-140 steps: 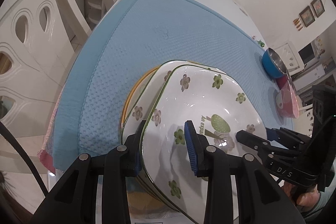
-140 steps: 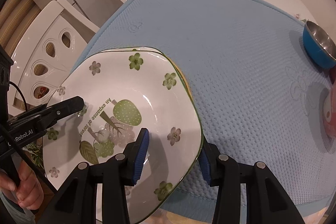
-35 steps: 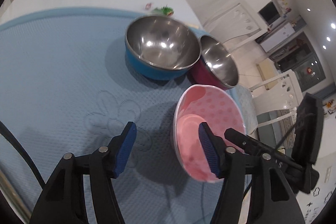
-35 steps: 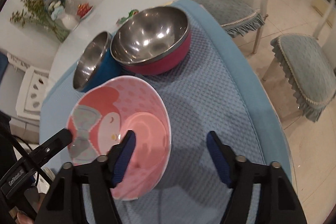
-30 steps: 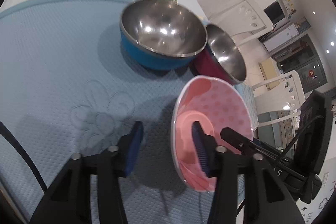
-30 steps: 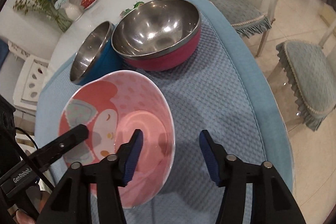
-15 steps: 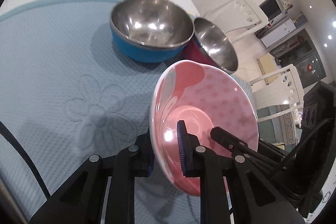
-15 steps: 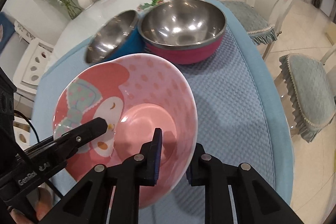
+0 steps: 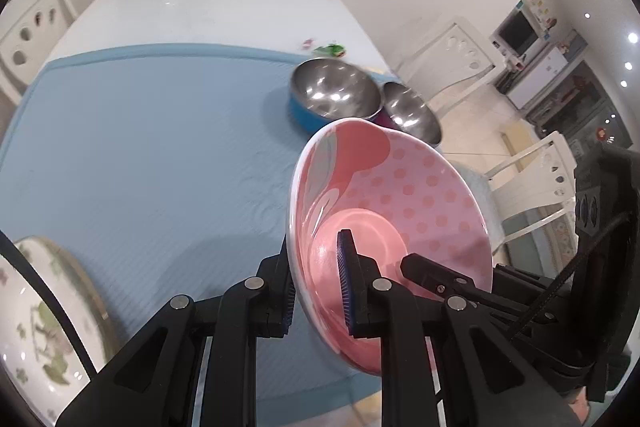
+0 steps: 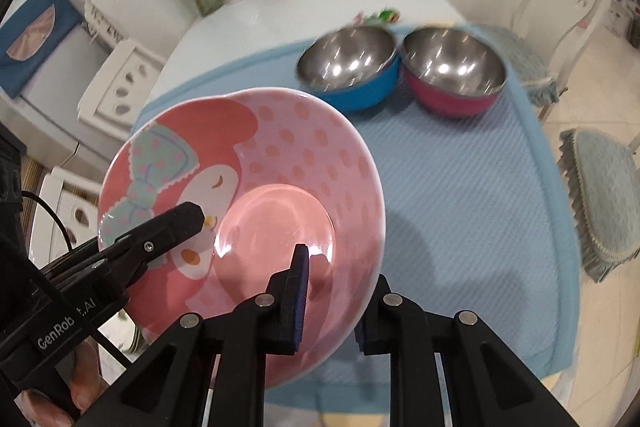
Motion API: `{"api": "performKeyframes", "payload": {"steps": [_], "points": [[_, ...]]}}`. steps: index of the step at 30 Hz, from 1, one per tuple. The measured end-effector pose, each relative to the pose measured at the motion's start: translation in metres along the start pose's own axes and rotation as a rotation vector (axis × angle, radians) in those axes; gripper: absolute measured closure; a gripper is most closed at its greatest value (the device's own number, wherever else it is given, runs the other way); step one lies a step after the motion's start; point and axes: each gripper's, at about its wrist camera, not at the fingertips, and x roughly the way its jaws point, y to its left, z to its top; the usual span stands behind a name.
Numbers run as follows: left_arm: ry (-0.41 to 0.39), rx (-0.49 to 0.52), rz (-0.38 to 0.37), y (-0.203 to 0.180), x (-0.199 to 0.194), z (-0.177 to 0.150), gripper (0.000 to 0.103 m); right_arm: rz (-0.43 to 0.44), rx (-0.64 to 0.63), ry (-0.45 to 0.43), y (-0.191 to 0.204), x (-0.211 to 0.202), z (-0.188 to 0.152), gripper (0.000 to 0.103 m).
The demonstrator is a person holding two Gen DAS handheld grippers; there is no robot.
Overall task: Organize plates and bowls
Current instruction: 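Carry the pink bowl and set it down on the mat, then release the pink bowl and move both grippers to the blue steel bowl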
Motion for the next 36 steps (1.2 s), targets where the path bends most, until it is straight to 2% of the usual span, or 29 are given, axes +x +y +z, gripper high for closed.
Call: {"api": "performKeyframes", "payload": {"steps": [5,10,15,20,24,29,31,34,36], "points": [[0.036,-0.015,0.013,0.018,0.004,-0.019,0.088,-0.015,-0.027,0.050,0.011,0.020,-0.018,0.085],[0.082,-0.053,-0.001,0.034,0.029,-0.034,0.088,-0.070,-0.062,0.099,0.014,0.046,-0.027,0.085],[0.071,-0.021,0.021,0.034,0.042,-0.039,0.088,-0.103,-0.060,0.131,0.012,0.063,-0.031,0.085],[0.120,-0.027,0.012,0.040,0.049,-0.042,0.088,-0.096,-0.020,0.156,0.006,0.068,-0.034,0.085],[0.116,-0.029,0.018,0.048,0.037,-0.041,0.086,-0.085,-0.028,0.158,-0.004,0.056,-0.036,0.085],[0.086,-0.041,0.010,0.064,0.008,-0.026,0.083,-0.044,-0.043,0.144,-0.014,0.031,-0.035,0.085],[0.040,-0.035,0.005,0.064,-0.007,-0.012,0.083,-0.028,-0.023,0.105,-0.022,0.016,-0.030,0.085],[-0.010,0.003,-0.049,0.054,-0.021,0.019,0.082,-0.009,0.022,0.042,-0.033,-0.001,-0.011,0.085],[-0.042,0.039,-0.084,0.043,-0.022,0.043,0.073,0.009,0.060,0.001,-0.040,-0.006,0.007,0.084]]}}
